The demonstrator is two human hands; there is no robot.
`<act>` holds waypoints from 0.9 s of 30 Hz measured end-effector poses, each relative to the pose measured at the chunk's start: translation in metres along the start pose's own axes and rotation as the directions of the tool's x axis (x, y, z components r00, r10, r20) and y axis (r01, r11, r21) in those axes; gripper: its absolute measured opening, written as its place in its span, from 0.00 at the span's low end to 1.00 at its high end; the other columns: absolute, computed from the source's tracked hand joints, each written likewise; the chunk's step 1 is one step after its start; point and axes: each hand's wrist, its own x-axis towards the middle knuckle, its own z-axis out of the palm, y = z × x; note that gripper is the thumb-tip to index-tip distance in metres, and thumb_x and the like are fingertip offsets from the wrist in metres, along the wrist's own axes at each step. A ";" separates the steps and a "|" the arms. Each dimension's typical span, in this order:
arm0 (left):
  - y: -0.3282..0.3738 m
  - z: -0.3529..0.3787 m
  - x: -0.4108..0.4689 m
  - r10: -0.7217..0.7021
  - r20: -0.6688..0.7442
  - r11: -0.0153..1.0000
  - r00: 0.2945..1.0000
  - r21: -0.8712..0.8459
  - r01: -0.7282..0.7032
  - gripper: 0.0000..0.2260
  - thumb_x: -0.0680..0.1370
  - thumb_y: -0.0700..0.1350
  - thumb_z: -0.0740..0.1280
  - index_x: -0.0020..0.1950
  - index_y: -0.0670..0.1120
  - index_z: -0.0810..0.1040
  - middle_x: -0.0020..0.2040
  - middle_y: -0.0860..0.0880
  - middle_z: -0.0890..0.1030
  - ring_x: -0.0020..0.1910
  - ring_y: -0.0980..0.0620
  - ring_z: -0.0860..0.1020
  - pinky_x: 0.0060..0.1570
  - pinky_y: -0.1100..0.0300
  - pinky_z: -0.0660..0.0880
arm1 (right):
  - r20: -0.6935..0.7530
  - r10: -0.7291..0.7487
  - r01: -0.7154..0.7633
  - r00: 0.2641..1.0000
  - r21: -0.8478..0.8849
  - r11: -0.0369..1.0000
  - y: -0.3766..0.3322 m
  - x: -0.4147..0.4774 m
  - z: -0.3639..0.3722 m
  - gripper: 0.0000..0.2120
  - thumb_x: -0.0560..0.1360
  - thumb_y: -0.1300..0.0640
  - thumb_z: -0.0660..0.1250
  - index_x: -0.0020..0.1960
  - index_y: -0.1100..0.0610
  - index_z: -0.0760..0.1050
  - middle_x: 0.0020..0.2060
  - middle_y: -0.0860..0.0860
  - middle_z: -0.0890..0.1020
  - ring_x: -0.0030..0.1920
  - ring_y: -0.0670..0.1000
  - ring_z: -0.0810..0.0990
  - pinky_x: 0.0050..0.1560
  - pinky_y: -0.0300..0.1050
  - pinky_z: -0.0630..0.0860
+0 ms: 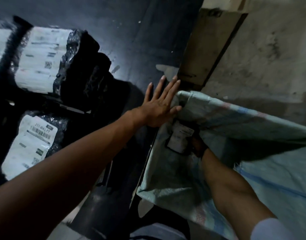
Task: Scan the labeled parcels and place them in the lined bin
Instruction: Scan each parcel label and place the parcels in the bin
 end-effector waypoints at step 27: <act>-0.091 -0.127 -0.273 0.176 -0.578 0.984 0.797 0.075 -0.163 0.09 0.80 0.48 0.59 0.46 0.45 0.74 0.46 0.40 0.83 0.46 0.34 0.81 0.39 0.50 0.73 | -0.305 -0.825 0.494 0.476 -0.684 0.538 -0.149 -0.350 0.218 0.11 0.80 0.51 0.67 0.49 0.59 0.82 0.44 0.54 0.85 0.48 0.55 0.83 0.47 0.46 0.75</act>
